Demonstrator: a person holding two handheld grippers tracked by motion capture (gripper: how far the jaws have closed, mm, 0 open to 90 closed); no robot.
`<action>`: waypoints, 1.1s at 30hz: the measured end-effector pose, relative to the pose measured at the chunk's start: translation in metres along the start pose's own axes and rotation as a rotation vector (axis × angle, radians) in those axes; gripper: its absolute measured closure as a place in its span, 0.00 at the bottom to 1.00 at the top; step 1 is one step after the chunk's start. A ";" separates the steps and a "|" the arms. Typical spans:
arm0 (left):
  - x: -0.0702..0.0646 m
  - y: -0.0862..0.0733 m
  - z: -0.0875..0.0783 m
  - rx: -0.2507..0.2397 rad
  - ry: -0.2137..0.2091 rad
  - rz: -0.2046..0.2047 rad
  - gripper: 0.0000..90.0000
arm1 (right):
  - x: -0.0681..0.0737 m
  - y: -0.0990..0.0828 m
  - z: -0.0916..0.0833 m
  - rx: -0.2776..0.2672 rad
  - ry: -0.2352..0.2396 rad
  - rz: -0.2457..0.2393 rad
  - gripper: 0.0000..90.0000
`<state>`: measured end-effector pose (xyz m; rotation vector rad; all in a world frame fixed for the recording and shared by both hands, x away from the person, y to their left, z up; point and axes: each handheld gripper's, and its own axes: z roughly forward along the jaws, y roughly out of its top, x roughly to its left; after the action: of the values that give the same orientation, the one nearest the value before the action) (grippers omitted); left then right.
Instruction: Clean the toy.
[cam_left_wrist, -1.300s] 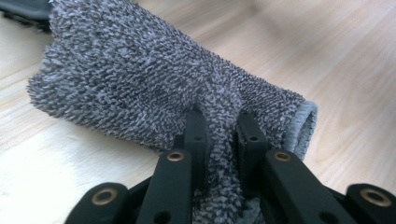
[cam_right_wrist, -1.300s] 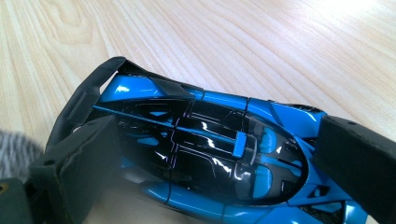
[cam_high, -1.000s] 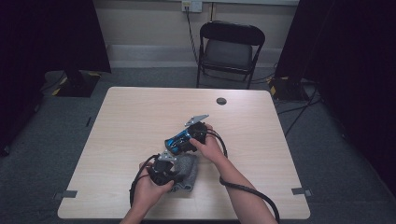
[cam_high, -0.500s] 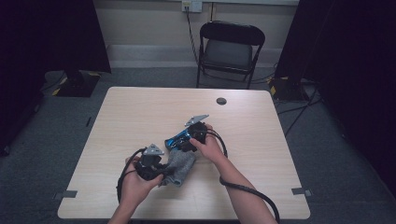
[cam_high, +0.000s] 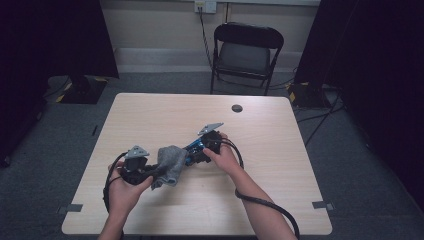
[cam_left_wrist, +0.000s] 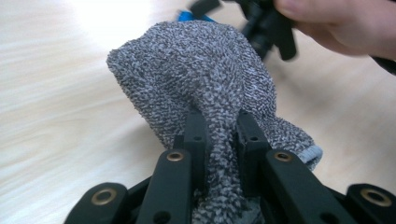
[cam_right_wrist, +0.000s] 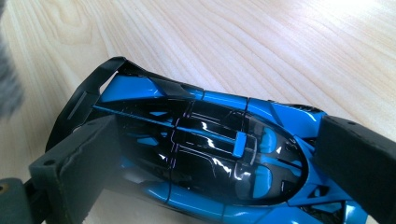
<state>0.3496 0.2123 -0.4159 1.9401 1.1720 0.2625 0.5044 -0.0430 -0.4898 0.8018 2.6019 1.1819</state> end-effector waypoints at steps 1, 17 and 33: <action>0.003 -0.001 0.001 -0.005 0.011 -0.006 0.87 | 0.000 0.000 0.000 0.000 0.000 0.000 0.00; 0.037 -0.019 0.039 0.041 0.178 -0.146 0.86 | 0.000 0.000 0.000 0.001 -0.001 -0.002 0.00; 0.015 -0.018 0.068 0.130 0.098 -0.059 0.86 | 0.001 0.001 0.000 0.008 -0.003 -0.002 0.00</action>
<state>0.3841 0.1908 -0.4755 2.0198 1.3374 0.2579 0.5041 -0.0424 -0.4892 0.8018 2.6058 1.1703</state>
